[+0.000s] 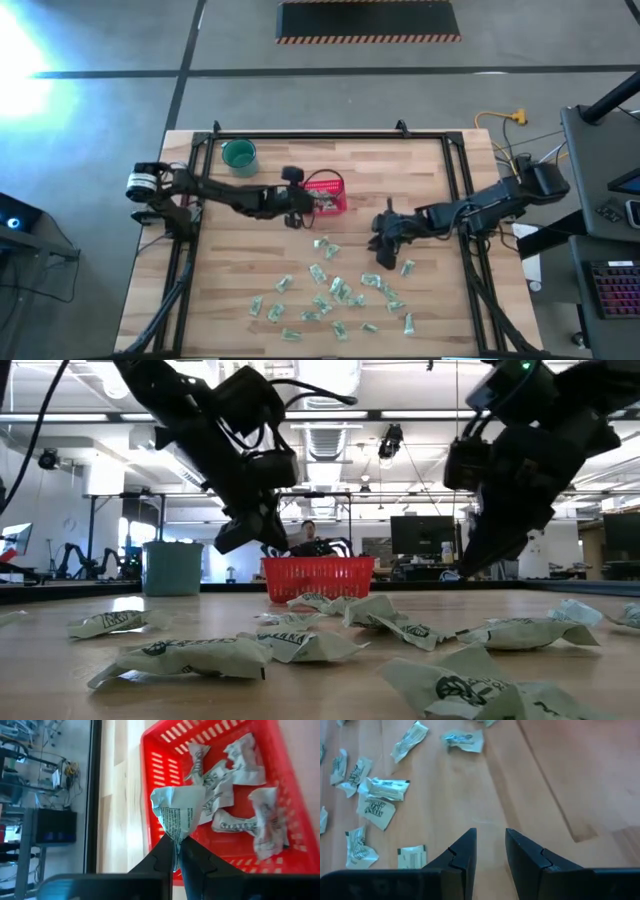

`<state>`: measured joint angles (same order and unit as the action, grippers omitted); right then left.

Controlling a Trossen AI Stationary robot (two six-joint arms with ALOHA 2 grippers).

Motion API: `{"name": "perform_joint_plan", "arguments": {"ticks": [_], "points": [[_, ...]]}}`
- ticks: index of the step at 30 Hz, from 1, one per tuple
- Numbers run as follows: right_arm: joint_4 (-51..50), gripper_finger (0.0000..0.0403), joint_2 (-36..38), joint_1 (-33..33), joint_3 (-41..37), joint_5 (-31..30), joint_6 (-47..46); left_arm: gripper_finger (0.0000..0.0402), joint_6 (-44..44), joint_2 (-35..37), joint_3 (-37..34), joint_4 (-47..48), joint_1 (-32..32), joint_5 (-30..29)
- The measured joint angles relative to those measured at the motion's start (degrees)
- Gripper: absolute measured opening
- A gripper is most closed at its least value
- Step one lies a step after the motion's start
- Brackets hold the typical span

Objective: Pick and place items into bin
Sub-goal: Put the stevia packet into the red bin

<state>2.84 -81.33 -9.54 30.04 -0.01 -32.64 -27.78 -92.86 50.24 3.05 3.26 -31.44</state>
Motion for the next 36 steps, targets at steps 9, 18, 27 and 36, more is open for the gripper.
{"name": "perform_joint_plan", "arguments": {"ticks": [9, 18, 27, 36], "points": [[-10.0, 0.0086, -2.54, -0.11, 7.34, -1.71, 1.45, 0.0086, 0.01, 0.0, -0.02, 0.01, 0.25, 4.44], [-21.37, 0.0071, -1.69, -5.44, 10.21, -6.53, -3.77, 0.0181, 0.44, 0.14, -0.02, 0.03, 0.24, 4.42], [-29.6, 0.007, -1.67, -14.43, 13.91, -7.69, -12.01, 0.0194, 4.98, 5.1, -0.02, 7.53, -1.03, 4.4], [-39.95, 0.0068, -1.78, -17.4, 14.69, -4.37, -19.9, 0.0194, 9.51, 12.2, -1.67, 11.83, -3.41, 4.4]]}}
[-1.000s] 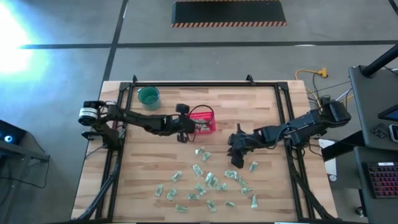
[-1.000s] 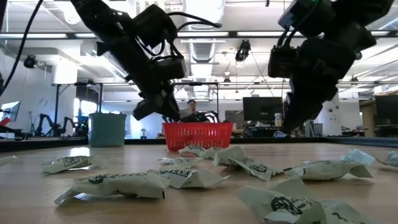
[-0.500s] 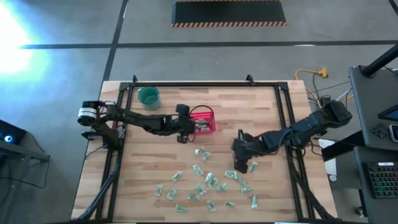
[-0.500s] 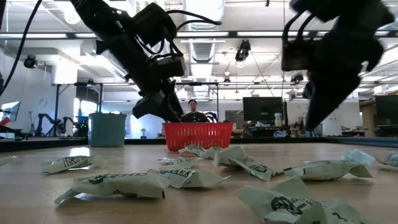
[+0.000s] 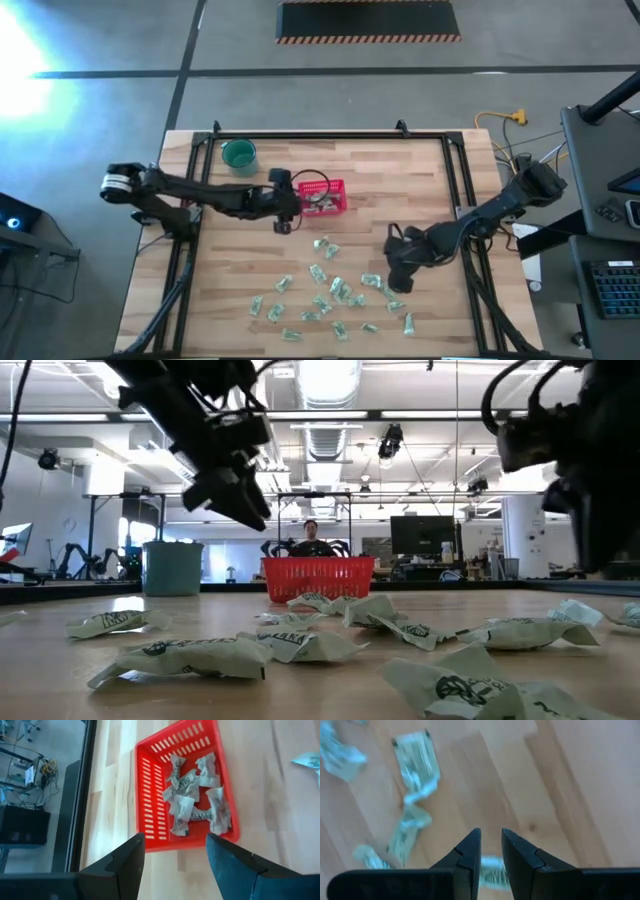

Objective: Pick and place items into bin
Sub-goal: Put the stevia packet into the red bin

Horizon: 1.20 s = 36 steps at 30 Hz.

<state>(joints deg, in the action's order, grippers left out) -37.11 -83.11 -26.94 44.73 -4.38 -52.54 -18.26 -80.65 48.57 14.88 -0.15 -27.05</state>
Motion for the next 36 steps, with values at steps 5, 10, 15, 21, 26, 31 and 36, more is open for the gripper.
{"name": "perform_joint_plan", "arguments": {"ticks": [5, 10, 15, 21, 26, 31, 36], "points": [[-1.86, 0.0071, -0.02, -1.43, -0.05, 1.47, -2.29, 0.0194, 0.77, 3.54, -2.28, 0.24, -1.01, 0.02], [-3.87, 0.0084, -0.24, -1.97, -0.14, 1.61, -5.48, 0.0194, 2.83, 6.1, -4.21, 0.55, -1.05, 0.02], [-7.64, 0.0098, -2.02, -1.94, -0.24, 1.61, -11.34, 0.0194, 3.24, 7.55, -5.19, 0.16, -1.14, 0.02], [-7.73, 0.0129, -4.84, -1.94, -0.26, 1.66, -13.36, 0.0194, 4.2, 7.86, -5.55, 0.19, -1.15, 0.02], [-7.47, 0.0157, -6.72, -1.92, -0.23, 1.61, -13.55, 0.0194, 4.37, 7.86, -5.61, 0.19, -1.13, 0.02], [-7.47, 0.0164, -7.5, -1.92, -0.04, 1.88, -13.53, 0.0194, 4.37, 7.86, -5.66, 0.19, -1.1, 0.02], [-7.07, 0.0122, -7.37, -1.92, 0.11, 1.9, -12.64, 0.0194, 4.37, 7.86, -5.83, 0.19, -1.1, 0.02]]}}
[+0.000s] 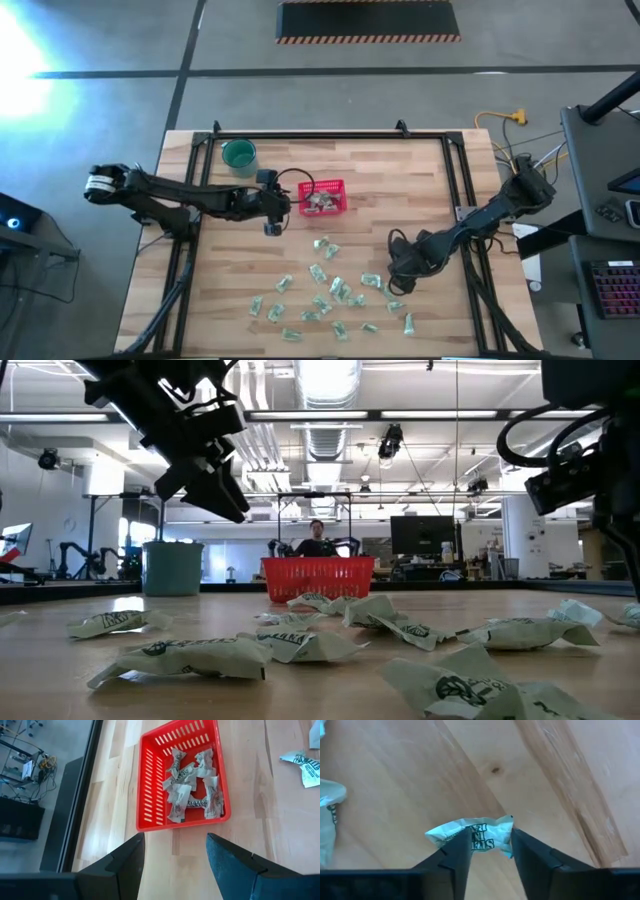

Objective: Pick and place items into bin
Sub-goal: Put the stevia packet into the red bin

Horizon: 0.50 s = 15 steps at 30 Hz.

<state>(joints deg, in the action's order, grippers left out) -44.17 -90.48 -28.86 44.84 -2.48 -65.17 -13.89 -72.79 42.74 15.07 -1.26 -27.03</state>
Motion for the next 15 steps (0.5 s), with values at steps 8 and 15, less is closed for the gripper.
{"name": "perform_joint_plan", "arguments": {"ticks": [8, 15], "points": [[0.01, 0.0018, 0.0, 0.0, 1.45, -0.65, 5.78, 0.0194, 0.1, 0.0, -0.02, 0.0, 0.0, 0.0], [-0.34, 0.0015, 0.0, 0.11, 5.33, -8.84, 16.63, 0.0194, 4.11, -0.01, -0.04, 1.62, -0.56, 0.0]]}}
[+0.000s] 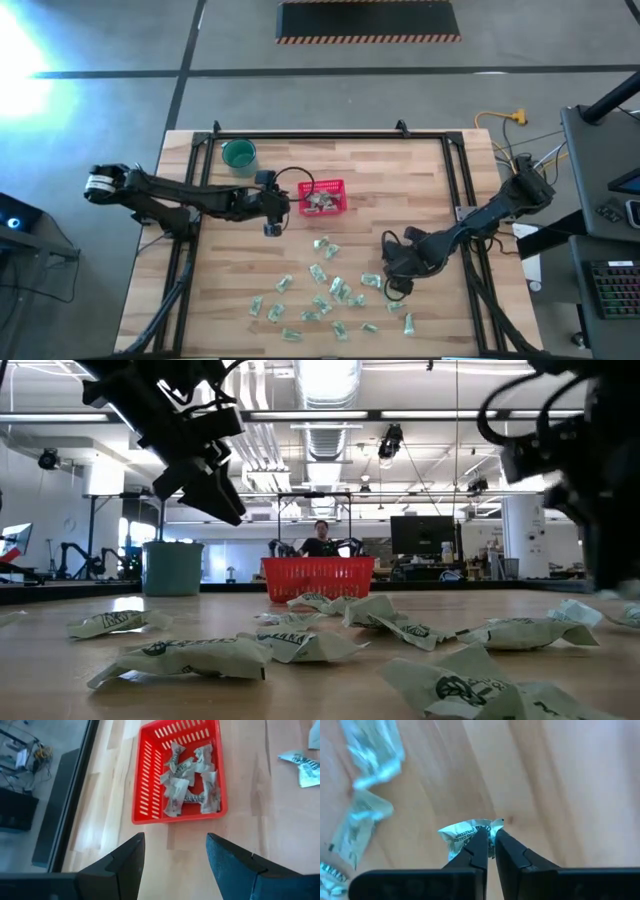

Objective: Pick and place items into bin
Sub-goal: Put the stevia packet into the red bin

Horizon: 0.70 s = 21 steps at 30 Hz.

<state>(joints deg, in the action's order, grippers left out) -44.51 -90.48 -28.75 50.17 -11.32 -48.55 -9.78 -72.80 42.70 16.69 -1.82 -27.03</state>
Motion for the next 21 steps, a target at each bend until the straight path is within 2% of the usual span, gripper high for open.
{"name": "perform_joint_plan", "arguments": {"ticks": [3, 9, 12, 16, 21], "points": [[0.05, 0.0014, 0.0, 0.43, 2.95, -8.75, 8.33, 0.0194, 1.3, 0.0, -0.03, 0.49, -1.03, 0.05], [0.39, 0.0014, 0.0, 3.86, 9.3, -30.89, 24.57, 0.0194, 4.89, 0.01, -0.27, 0.67, -4.33, 0.31], [2.09, 0.0013, 0.04, 7.21, 11.67, -36.77, 31.86, 0.0194, 6.8, -0.01, -0.37, 1.09, -6.41, 0.49], [12.25, 0.0013, 0.04, 12.84, 12.37, -37.3, 45.56, 0.0194, 10.26, -0.01, -0.37, 2.25, -9.31, 1.11], [29.02, 0.0013, 0.09, 20.59, 9.77, -27.41, 62.01, 0.0194, 14.12, -0.01, -0.68, 2.87, -13.01, 1.68]]}}
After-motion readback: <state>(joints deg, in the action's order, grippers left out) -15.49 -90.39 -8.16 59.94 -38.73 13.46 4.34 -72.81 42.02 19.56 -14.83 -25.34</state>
